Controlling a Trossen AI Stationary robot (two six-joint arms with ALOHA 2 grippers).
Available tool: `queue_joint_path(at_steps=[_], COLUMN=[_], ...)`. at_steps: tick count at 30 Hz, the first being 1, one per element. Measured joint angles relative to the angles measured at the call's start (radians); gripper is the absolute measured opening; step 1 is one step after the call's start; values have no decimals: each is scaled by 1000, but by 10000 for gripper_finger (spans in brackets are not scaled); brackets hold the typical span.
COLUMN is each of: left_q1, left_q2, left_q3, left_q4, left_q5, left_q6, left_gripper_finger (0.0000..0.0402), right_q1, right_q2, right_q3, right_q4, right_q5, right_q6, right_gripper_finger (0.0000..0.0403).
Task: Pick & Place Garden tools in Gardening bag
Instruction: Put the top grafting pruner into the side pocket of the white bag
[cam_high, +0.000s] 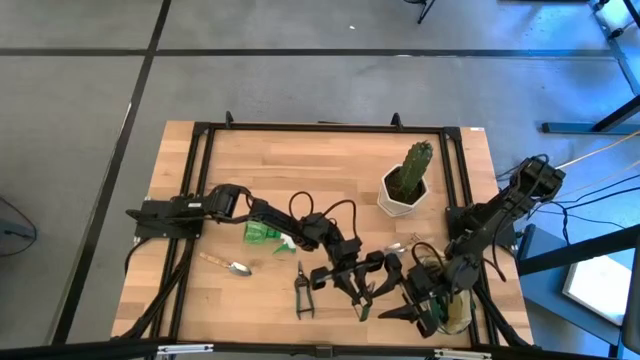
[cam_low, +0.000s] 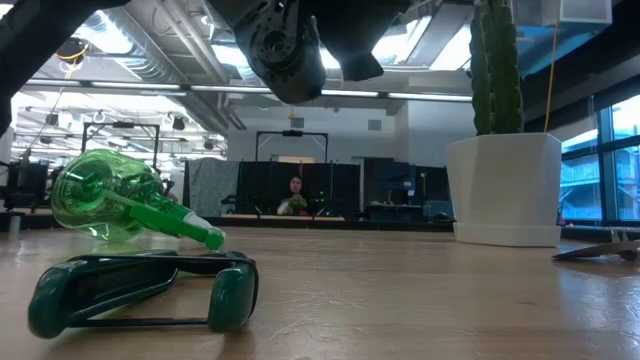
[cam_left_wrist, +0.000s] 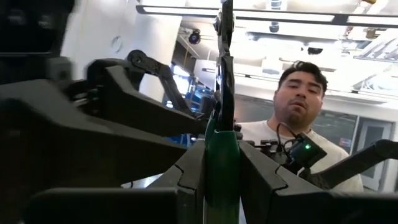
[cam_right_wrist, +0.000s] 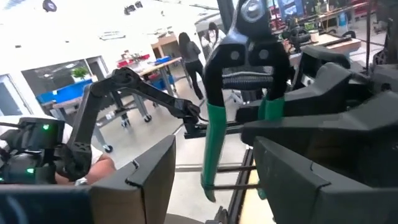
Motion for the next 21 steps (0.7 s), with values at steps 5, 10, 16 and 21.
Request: queue_joint_path(at_steps=[5, 10, 16, 21], left_q1=[0, 0, -3, 9], left_q2=[0, 0, 1, 1], left_q3=[0, 0, -1, -1], left_q4=[-4, -6, -5, -26], left_q5=[-2, -1, 12, -40], left_q6=[6, 10, 9, 16], left_gripper_finger=[58, 58, 58, 58], right_q1=[8, 11, 3, -20], right_q2=[0, 10, 74, 130], right_q3=[19, 19, 44, 104], right_q4=[-45, -30, 18, -54], right_q5=[31, 37, 7, -6], right_q6=[36, 47, 39, 23], right_gripper_finger=[218, 218, 218, 218])
